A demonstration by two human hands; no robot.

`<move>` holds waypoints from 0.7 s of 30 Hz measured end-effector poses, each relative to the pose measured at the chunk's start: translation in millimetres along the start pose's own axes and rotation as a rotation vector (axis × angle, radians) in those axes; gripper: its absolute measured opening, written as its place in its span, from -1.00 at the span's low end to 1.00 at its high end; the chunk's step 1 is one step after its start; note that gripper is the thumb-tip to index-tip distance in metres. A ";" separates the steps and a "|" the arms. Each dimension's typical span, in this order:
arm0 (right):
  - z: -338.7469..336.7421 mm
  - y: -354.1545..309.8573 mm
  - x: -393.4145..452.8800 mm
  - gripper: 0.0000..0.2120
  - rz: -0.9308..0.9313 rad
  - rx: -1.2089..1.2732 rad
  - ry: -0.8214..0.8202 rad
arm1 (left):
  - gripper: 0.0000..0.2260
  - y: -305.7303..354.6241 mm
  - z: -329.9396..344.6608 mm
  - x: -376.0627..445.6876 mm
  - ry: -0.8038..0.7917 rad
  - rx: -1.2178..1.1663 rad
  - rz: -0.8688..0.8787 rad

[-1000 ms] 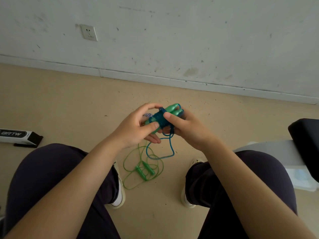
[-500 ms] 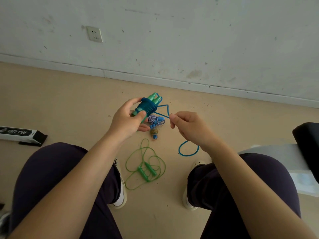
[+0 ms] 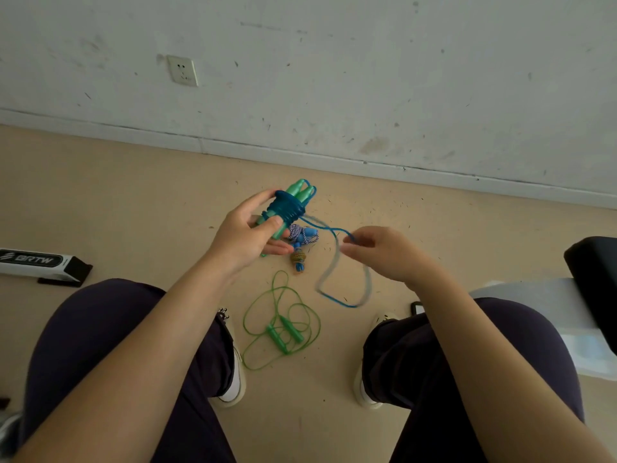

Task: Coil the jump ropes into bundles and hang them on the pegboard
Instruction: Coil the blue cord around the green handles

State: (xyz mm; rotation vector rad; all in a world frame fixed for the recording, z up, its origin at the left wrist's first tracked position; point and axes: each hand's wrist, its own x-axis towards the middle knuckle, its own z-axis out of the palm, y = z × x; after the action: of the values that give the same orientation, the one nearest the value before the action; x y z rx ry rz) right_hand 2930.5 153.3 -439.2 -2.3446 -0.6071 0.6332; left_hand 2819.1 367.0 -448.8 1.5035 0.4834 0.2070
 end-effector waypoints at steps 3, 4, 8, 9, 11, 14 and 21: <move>4.0 -6.8 -2.5 -0.26 -0.139 0.038 0.000 | -0.58 6.2 1.3 -6.0 -0.214 -0.107 -0.022; 5.6 -10.0 -3.4 -0.21 -0.192 0.101 -0.005 | -0.58 8.0 2.9 -8.8 -0.293 -0.122 -0.028; 11.0 -15.3 -4.3 -0.39 -0.296 0.258 -0.064 | -0.53 12.1 8.6 -16.5 -0.511 -0.173 -0.075; 12.4 -15.4 -4.1 -0.50 -0.304 0.278 -0.071 | -0.54 12.3 9.0 -16.8 -0.533 -0.185 -0.082; 14.3 -18.5 -4.6 -0.71 -0.321 0.305 -0.048 | -0.58 11.6 9.5 -16.2 -0.545 -0.200 -0.088; 15.3 -24.2 -5.2 -0.82 -0.304 0.444 -0.048 | -0.58 8.4 10.8 -14.0 -0.471 -0.204 -0.063; 18.4 -29.6 -7.9 -0.75 -0.105 0.424 -0.108 | -0.59 -0.5 9.4 -4.3 -0.072 -0.052 0.025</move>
State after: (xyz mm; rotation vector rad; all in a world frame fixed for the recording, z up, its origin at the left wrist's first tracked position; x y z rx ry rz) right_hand 2906.2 177.7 -429.9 -1.8830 -0.5750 0.7617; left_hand 2819.2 356.6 -448.7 1.4615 0.3992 0.1828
